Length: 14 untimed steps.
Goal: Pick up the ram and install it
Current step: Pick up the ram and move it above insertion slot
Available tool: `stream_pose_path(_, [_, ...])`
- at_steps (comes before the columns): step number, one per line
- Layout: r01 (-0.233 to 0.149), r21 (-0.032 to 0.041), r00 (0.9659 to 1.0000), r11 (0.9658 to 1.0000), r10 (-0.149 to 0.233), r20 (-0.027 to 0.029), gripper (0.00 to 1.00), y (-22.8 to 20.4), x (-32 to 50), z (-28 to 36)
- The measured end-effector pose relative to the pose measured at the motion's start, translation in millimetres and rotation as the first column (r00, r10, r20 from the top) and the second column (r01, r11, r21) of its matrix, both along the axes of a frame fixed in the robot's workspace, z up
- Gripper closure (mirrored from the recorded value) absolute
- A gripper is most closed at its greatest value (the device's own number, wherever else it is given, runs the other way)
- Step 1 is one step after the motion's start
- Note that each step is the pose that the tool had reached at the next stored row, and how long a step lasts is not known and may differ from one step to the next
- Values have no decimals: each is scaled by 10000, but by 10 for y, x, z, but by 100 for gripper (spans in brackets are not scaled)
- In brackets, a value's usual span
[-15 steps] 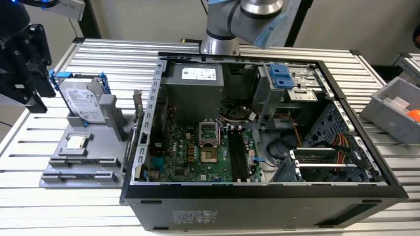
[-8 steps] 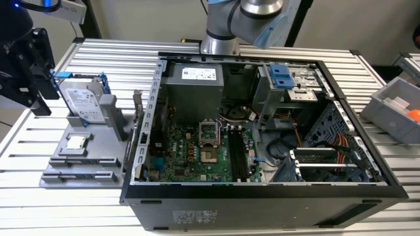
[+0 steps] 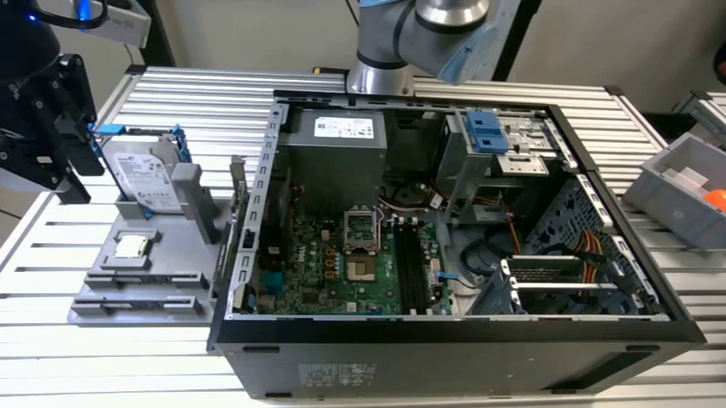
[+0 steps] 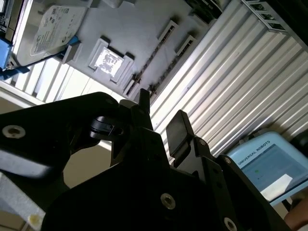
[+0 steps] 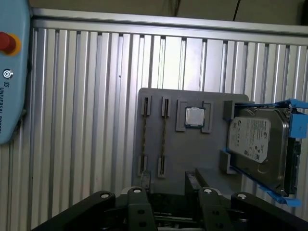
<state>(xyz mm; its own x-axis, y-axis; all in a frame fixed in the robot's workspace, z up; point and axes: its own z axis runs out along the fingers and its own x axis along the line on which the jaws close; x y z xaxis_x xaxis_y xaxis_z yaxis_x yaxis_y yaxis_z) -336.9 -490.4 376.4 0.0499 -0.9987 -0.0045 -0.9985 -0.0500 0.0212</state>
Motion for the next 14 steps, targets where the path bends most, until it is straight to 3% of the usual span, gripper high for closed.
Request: stream_pose_path(14, [0,-1,10000,10000,0,-2,0,-35,-1,-88])
